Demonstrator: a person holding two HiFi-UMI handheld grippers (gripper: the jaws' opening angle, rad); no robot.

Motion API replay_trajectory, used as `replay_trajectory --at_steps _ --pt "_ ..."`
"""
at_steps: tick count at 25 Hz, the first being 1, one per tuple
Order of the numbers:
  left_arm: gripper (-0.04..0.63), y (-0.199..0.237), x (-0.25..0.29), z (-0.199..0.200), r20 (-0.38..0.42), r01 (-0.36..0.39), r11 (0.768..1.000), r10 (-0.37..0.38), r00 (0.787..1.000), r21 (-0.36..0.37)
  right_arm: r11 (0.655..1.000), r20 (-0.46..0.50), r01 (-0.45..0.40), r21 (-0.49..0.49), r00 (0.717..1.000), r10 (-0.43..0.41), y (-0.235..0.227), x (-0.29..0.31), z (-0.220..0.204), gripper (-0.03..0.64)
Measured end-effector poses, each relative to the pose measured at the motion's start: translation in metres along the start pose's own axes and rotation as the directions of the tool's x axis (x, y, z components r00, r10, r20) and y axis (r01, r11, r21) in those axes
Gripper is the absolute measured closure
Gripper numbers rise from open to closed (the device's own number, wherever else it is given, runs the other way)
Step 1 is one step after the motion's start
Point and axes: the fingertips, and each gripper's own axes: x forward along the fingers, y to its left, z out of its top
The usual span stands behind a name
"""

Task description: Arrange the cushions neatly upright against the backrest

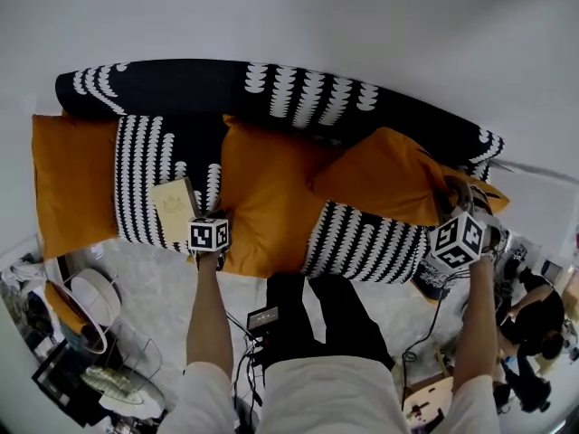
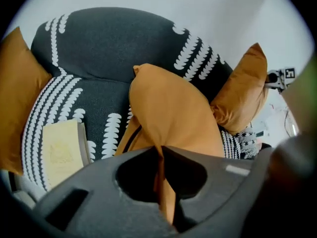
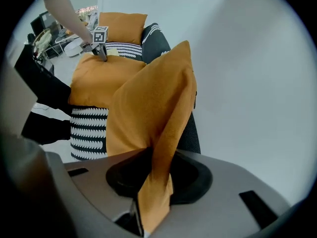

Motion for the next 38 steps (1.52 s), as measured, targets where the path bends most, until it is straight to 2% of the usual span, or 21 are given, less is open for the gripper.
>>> replay_trajectory --at_steps 6,9,11,15,19,22,24,26,28,30,33,35,38 --pt "0.58 -0.037 -0.062 0.004 0.071 -0.02 0.999 0.017 0.997 0.04 1.0 0.025 -0.017 0.015 1.0 0.017 0.009 -0.014 0.002 0.515" --pt "0.58 -0.056 -0.101 0.001 0.088 -0.077 0.992 0.068 0.994 0.097 0.999 0.07 -0.046 -0.018 0.996 0.047 0.015 -0.014 0.017 0.517" --pt "0.58 -0.066 -0.124 0.006 0.098 -0.119 0.98 0.104 0.99 0.161 0.997 0.083 -0.06 -0.048 0.994 0.064 0.017 -0.007 0.028 0.515" --pt "0.58 -0.073 -0.168 0.01 0.096 -0.229 0.921 0.209 0.973 0.316 0.993 0.11 -0.078 -0.092 0.99 0.088 0.013 0.008 0.054 0.517" --pt "0.58 -0.052 -0.215 0.01 0.13 -0.347 0.856 0.323 0.938 0.383 0.988 0.142 -0.063 -0.143 0.986 0.083 -0.002 0.021 0.084 0.52" --pt "0.58 -0.041 -0.245 0.015 0.167 -0.411 0.798 0.378 0.911 0.44 0.983 0.118 -0.05 -0.179 0.99 0.072 -0.014 0.034 0.094 0.517" --pt "0.58 -0.036 -0.263 0.017 0.184 -0.44 0.756 0.404 0.896 0.485 0.969 0.103 -0.042 -0.245 0.992 0.069 -0.015 0.043 0.1 0.515" --pt "0.58 -0.032 -0.277 0.019 0.193 -0.453 0.725 0.417 0.888 0.519 0.929 0.108 -0.053 -0.366 0.989 0.099 -0.008 0.044 0.108 0.539" --pt "0.58 -0.028 -0.287 0.018 0.195 -0.454 0.709 0.419 0.887 0.54 0.887 0.123 -0.063 -0.457 0.983 0.133 0.003 0.04 0.118 0.54" --pt "0.58 -0.022 -0.293 0.016 0.194 -0.452 0.701 0.419 0.887 0.552 0.868 0.134 -0.052 -0.493 0.982 0.134 0.012 0.041 0.127 0.538" --pt "0.578 -0.012 -0.295 0.017 0.192 -0.44 0.693 0.408 0.892 0.571 0.874 0.129 -0.033 -0.485 0.986 0.11 0.014 0.048 0.142 0.515" --pt "0.578 -0.003 -0.297 0.022 0.191 -0.419 0.689 0.385 0.903 0.591 0.882 0.106 -0.029 -0.471 0.99 0.089 0.009 0.05 0.154 0.545" --pt "0.578 0.014 -0.301 0.032 0.194 -0.375 0.684 0.329 0.924 0.625 0.925 0.036 -0.075 -0.373 0.995 0.095 0.007 0.054 0.159 0.561"
